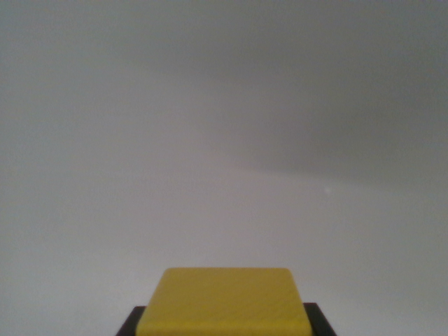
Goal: Pick yellow cube
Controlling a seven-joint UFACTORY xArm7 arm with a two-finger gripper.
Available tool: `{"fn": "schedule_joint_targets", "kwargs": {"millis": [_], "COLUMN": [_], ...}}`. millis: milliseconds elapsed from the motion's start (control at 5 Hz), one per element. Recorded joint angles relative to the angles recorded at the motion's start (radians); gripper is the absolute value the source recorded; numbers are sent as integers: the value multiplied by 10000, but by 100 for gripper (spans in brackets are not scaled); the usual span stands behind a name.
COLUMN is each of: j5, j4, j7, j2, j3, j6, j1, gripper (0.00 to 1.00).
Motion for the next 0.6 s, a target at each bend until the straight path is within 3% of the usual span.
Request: {"fn": "schedule_joint_targets", "kwargs": {"millis": [200, 400, 600], "j5": [0, -10, -10], "j4": [0, 321, 321], "j7": [0, 25, 25], "j2": [0, -155, -155], "j3": [0, -8, -8], "j6": [0, 476, 476], "j1": [0, -4, -4], "gripper": [100, 100, 100]}}
